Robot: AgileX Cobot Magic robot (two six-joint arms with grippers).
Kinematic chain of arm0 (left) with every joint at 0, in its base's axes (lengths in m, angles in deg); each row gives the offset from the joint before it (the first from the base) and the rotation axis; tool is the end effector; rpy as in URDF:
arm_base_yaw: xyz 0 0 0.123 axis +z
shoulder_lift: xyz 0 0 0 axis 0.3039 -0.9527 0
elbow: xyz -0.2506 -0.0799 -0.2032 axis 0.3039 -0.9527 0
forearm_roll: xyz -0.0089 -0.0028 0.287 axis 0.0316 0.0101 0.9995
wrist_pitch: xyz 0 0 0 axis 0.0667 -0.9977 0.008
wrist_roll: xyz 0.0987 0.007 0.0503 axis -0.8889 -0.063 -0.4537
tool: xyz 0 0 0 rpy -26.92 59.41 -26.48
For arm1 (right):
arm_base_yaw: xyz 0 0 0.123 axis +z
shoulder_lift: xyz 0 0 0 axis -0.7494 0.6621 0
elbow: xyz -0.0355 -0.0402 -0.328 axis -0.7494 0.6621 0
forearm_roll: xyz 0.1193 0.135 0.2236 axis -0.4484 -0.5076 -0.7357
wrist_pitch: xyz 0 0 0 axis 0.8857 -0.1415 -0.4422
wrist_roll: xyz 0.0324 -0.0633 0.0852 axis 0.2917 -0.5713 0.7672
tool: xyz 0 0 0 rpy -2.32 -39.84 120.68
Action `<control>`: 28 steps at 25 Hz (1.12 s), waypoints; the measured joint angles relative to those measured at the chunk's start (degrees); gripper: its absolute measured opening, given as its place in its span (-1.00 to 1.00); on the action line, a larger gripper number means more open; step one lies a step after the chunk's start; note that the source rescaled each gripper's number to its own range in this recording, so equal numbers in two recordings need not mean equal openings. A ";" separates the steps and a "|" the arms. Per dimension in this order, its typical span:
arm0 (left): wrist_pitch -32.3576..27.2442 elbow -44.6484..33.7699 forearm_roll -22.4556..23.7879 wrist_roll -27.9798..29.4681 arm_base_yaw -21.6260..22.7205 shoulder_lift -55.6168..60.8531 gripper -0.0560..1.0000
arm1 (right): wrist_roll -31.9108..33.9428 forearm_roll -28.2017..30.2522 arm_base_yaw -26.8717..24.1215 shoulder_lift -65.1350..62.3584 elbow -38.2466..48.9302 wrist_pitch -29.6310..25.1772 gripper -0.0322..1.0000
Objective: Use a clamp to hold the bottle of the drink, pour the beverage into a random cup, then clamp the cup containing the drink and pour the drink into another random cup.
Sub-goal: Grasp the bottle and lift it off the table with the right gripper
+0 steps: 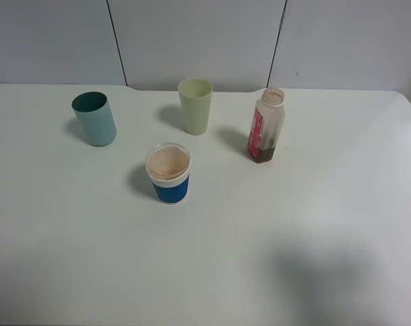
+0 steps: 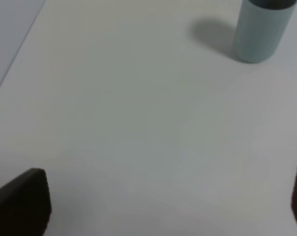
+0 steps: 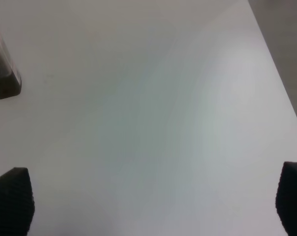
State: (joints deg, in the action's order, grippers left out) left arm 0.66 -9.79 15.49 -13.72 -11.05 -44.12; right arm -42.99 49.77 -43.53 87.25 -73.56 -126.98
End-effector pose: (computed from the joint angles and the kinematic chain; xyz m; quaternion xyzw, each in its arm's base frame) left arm -0.0047 0.0023 0.2876 -0.0553 0.8476 0.0411 0.5261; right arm -0.0029 -0.0155 0.2856 -0.0090 0.8509 -0.0403 0.5237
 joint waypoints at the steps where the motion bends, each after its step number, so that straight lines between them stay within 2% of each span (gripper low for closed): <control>1: 0.00 0.00 0.00 0.00 0.00 0.00 1.00 | 0.00 0.00 0.00 0.00 0.00 0.00 0.95; 28: 0.00 0.00 0.00 0.00 0.00 0.00 1.00 | 0.00 0.00 0.00 0.00 0.00 0.00 0.95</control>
State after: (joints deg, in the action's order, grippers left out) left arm 0.66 -9.79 15.49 -13.72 -11.05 -44.12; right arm -42.99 49.77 -43.53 87.25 -73.56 -126.98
